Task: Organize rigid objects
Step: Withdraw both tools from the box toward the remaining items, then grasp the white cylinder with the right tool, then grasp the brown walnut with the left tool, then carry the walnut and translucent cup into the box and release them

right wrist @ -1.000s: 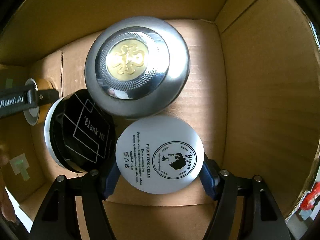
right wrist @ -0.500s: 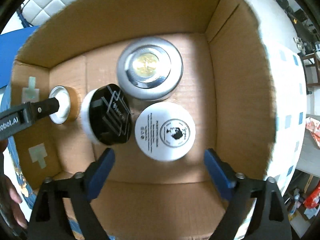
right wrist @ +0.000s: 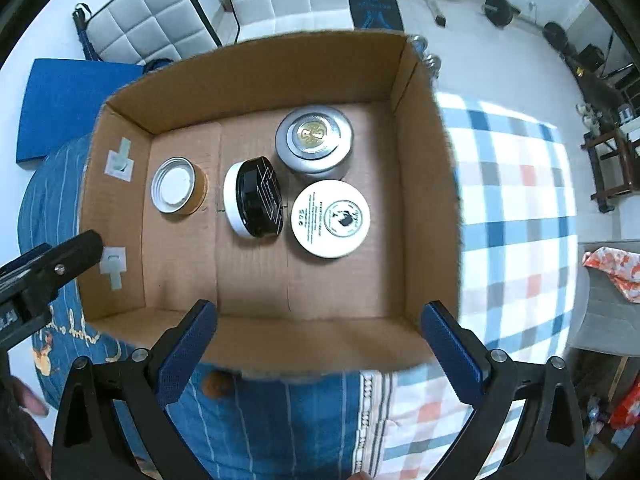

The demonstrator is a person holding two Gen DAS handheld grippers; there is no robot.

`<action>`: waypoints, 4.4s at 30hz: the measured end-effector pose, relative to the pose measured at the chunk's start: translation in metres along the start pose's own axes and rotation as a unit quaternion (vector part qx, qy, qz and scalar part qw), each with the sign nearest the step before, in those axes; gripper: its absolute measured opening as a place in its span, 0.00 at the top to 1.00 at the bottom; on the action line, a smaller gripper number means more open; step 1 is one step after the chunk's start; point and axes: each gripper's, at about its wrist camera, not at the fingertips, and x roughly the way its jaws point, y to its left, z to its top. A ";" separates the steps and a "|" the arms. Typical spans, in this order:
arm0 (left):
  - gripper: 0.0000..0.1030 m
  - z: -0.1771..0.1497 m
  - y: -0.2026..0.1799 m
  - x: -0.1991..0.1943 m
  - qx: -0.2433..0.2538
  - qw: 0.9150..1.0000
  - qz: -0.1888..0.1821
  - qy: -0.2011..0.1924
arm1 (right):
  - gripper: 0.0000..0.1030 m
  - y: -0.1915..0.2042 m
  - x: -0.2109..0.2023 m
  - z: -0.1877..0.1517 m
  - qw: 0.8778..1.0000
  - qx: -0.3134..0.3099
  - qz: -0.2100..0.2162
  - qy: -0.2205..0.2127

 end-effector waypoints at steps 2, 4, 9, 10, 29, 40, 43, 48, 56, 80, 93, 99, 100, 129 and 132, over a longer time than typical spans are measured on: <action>0.09 -0.010 0.003 -0.019 0.000 1.000 0.002 -0.027 | 0.00 0.000 -0.021 -0.015 1.000 -0.003 -0.008 -0.023; 0.09 -0.025 0.003 -0.036 0.001 0.999 0.004 -0.045 | 0.00 -0.001 -0.040 -0.025 0.999 -0.006 -0.010 -0.043; 0.09 -0.054 0.004 -0.074 0.011 0.996 0.004 -0.084 | 0.00 0.001 -0.073 -0.053 0.997 -0.010 -0.006 -0.080; 0.09 -0.060 0.003 -0.077 0.014 0.996 0.005 -0.089 | 0.00 0.001 -0.080 -0.059 0.996 -0.012 -0.005 -0.088; 0.09 -0.149 0.011 0.036 -0.004 0.998 0.038 0.047 | 0.00 -0.073 -0.008 -0.121 0.999 0.041 0.024 -0.009; 0.09 -0.164 0.016 0.121 -0.056 0.990 0.021 0.130 | 0.40 -0.107 0.126 -0.101 0.971 0.204 0.112 0.053; 0.10 -0.162 0.008 0.127 -0.038 0.991 0.021 0.130 | 0.60 -0.101 0.124 -0.098 0.978 0.184 0.091 0.045; 0.28 -0.159 -0.011 0.148 0.009 0.988 0.040 0.146 | 0.65 -0.099 0.124 -0.114 0.986 0.133 0.060 0.077; 0.67 -0.164 -0.032 0.162 0.027 0.987 0.029 0.157 | 0.66 -0.087 0.127 -0.142 0.992 0.063 0.022 0.105; 0.67 -0.190 0.010 0.110 -0.087 0.984 -0.072 0.135 | 0.67 -0.045 0.092 -0.168 0.995 -0.001 0.033 0.091; 0.54 -0.160 0.010 0.156 -0.089 0.978 -0.049 0.180 | 0.67 -0.023 0.117 -0.153 0.994 0.013 0.039 0.104; 0.67 -0.153 -0.012 0.153 -0.051 0.988 -0.007 0.145 | 0.67 -0.013 0.119 -0.159 0.994 0.006 0.035 0.106; 0.67 -0.154 -0.017 0.151 -0.048 0.989 -0.006 0.142 | 0.67 -0.012 0.118 -0.160 0.994 0.004 0.035 0.106; 0.68 -0.095 -0.027 -0.056 0.007 0.998 -0.044 -0.036 | 0.67 0.023 -0.053 -0.099 0.993 -0.052 0.104 -0.020; 0.67 -0.084 -0.027 -0.054 0.007 0.998 -0.045 -0.038 | 0.67 0.025 -0.054 -0.085 0.992 -0.050 0.113 -0.015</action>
